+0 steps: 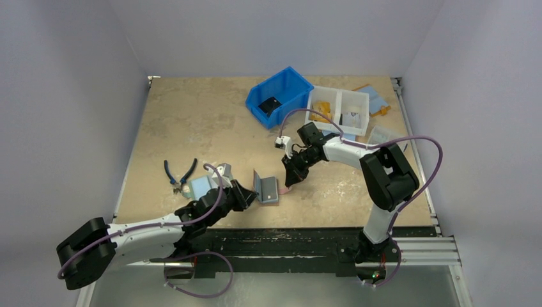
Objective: Take the credit cards out of the card holder
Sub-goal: Open the card holder at the center of the board.
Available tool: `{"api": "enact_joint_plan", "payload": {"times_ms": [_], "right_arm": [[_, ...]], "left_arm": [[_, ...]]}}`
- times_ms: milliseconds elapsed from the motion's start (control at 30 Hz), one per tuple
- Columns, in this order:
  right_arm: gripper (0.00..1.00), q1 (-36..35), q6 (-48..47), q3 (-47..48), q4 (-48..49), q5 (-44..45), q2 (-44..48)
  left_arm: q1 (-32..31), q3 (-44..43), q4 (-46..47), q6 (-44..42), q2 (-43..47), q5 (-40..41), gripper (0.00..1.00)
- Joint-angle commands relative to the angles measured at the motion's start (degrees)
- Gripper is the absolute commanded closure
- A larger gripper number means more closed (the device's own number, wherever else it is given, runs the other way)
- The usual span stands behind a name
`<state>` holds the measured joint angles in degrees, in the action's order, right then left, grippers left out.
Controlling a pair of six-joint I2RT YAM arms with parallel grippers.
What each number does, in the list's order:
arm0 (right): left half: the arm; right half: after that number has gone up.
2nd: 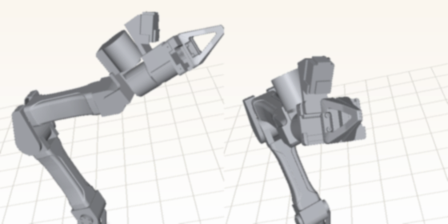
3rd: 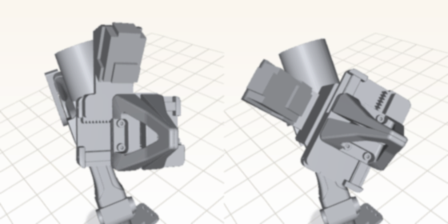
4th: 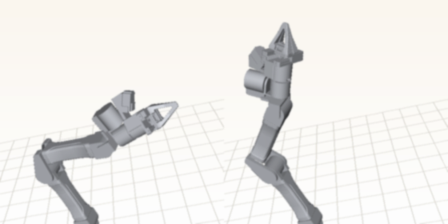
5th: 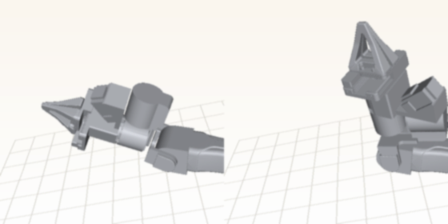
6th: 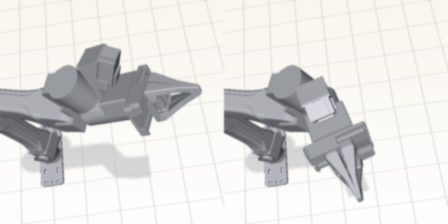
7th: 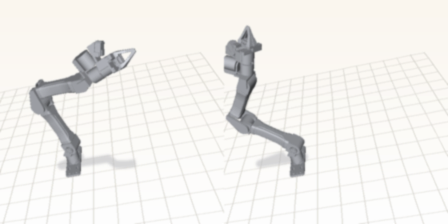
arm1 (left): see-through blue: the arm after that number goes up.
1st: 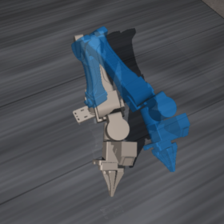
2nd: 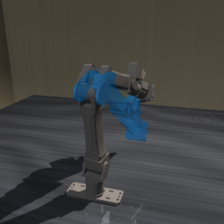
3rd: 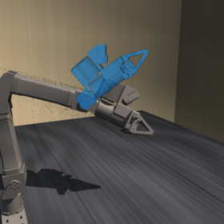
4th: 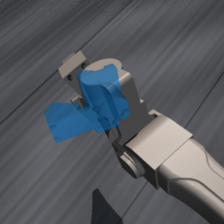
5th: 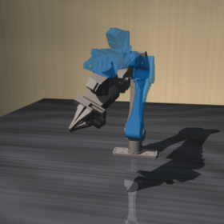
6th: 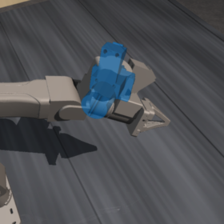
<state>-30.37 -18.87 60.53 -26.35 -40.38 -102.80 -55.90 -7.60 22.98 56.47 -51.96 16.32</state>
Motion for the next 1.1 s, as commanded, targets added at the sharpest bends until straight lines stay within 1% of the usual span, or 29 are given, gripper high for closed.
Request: {"api": "enact_joint_plan", "payload": {"times_ms": [0,33,133,233,400,467,633,667,900,933,1000,1067], "right_arm": [[1.0,-0.3,-0.6,2.1,-0.7,0.9,1.8],[1.0,-0.3,-1.2,2.4,-0.7,0.1,2.1],[1.0,0.0,-2.1,2.7,-1.1,1.3,3.4],[1.0,0.4,-2.7,2.3,-1.0,2.1,4.8],[1.0,1.3,-4.0,2.5,-1.7,2.8,5.6],[1.0,1.6,-4.4,2.4,-1.8,3.1,5.9],[1.0,2.2,-4.4,2.2,-1.7,3.4,6.2],[1.0,2.3,-4.5,2.1,-1.6,3.5,6.2],[1.0,2.5,-5.2,2.3,-2.2,1.5,6.1],[0.97,2.6,-6.2,2.5,-3.0,0.3,6.1],[0.87,2.7,-8.0,3.1,-4.6,-1.9,6.3],[0.79,2.9,-9.8,3.3,-5.9,-3.8,6.7]], "left_arm": [[0.0,0.2,-5.2,0.6,2.3,1.9,1.0],[0.0,0.0,-6.3,0.8,2.9,2.1,1.0],[0.0,-0.4,-10.5,1.6,4.5,2.9,0.82],[0.0,-0.5,-13.3,2.4,5.8,3.8,0.68],[0.1,-0.8,-17.5,4.4,6.6,4.9,0.53],[0.1,-1.2,-19.1,5.2,6.8,5.4,0.5],[0.1,-2.1,-22.3,5.7,7.7,6.5,0.5],[0.1,-2.3,-22.7,5.6,8.0,6.5,0.49],[0.2,-4.9,-29.1,4.2,11.2,7.0,0.31],[0.2,-5.1,-29.6,4.0,11.7,6.9,0.29],[0.2,-5.4,-30.5,3.9,12.8,7.0,0.26],[0.3,-5.8,-31.6,4.0,13.8,7.1,0.26]]}}
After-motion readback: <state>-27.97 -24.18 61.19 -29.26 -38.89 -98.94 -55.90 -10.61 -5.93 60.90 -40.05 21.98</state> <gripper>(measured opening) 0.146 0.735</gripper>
